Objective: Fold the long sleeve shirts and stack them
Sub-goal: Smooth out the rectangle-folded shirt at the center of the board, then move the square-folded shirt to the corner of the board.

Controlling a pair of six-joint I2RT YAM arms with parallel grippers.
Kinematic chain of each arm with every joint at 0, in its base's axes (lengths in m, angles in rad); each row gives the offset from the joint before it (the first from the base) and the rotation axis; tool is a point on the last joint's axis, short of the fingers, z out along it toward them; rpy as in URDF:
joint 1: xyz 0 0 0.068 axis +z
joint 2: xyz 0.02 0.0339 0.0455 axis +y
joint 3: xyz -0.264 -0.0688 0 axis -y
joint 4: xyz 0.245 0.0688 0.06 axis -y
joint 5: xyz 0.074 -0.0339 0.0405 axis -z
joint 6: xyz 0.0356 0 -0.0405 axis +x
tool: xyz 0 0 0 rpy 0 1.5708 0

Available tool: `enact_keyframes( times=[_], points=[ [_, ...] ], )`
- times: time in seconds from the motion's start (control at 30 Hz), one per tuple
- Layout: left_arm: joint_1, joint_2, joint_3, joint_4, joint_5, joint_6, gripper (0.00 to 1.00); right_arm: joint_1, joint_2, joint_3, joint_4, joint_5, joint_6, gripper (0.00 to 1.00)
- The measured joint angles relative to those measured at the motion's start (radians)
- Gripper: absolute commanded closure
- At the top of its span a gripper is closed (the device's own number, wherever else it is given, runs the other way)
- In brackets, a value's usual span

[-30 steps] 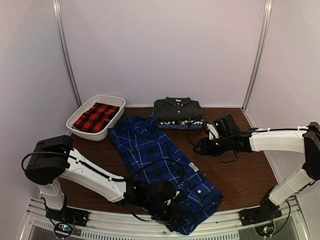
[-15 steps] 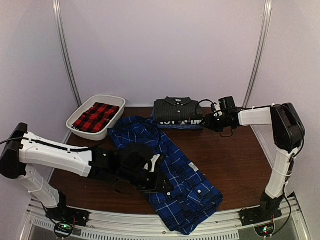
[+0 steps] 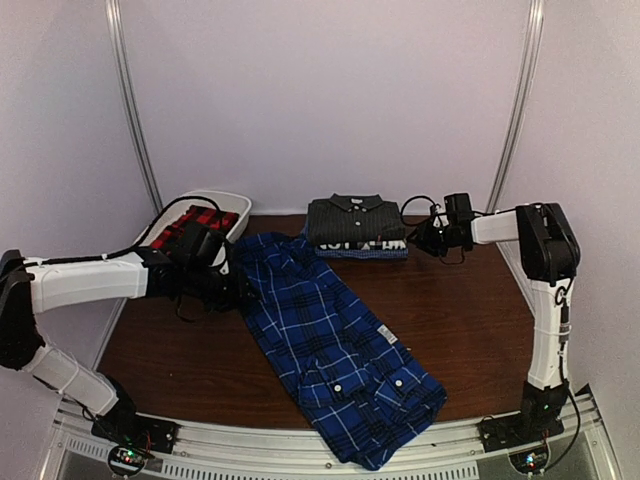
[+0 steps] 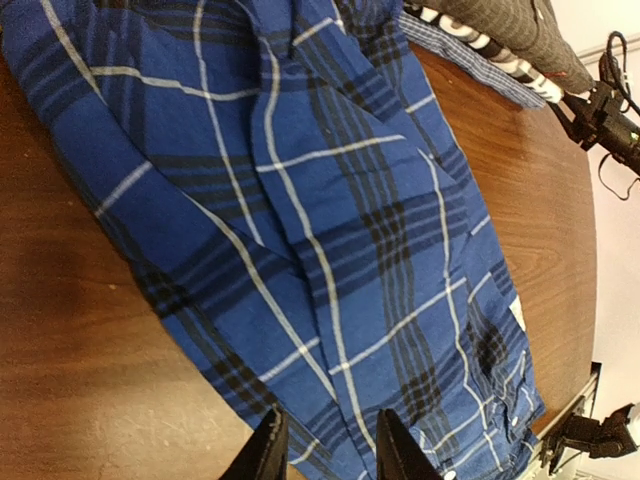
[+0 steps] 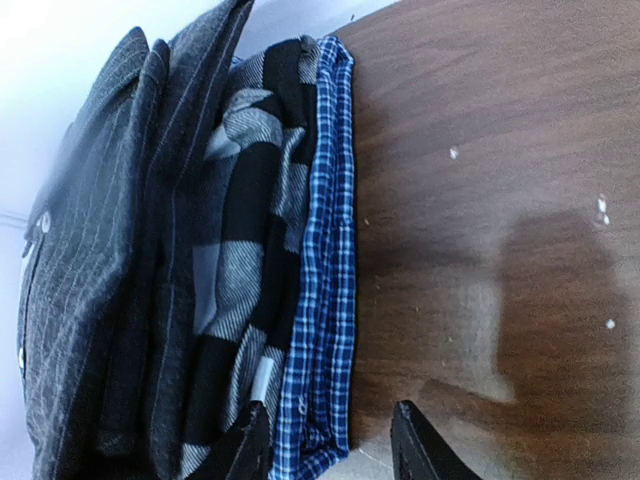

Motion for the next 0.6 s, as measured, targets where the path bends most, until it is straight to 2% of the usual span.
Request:
enact_keyframes(
  times=[0.13, 0.43, 0.5, 0.6],
  points=[
    [0.088, 0.046, 0.017, -0.003, 0.01, 0.064, 0.69, 0.0, 0.044, 0.045, 0.026, -0.031, 0.019, 0.58],
    [0.188, 0.229, 0.238, -0.016, 0.001, 0.18, 0.7, 0.0, 0.146, 0.116, 0.079, -0.102, 0.061, 0.63],
    [0.198, 0.257, 0.264, -0.015, -0.002, 0.193, 0.7, 0.001, 0.153, 0.119, 0.091, -0.116, 0.069, 0.69],
    [0.21, 0.312, 0.304, -0.023, -0.01, 0.209, 0.7, 0.002, 0.173, 0.14, 0.093, -0.131, 0.082, 0.87]
  ],
)
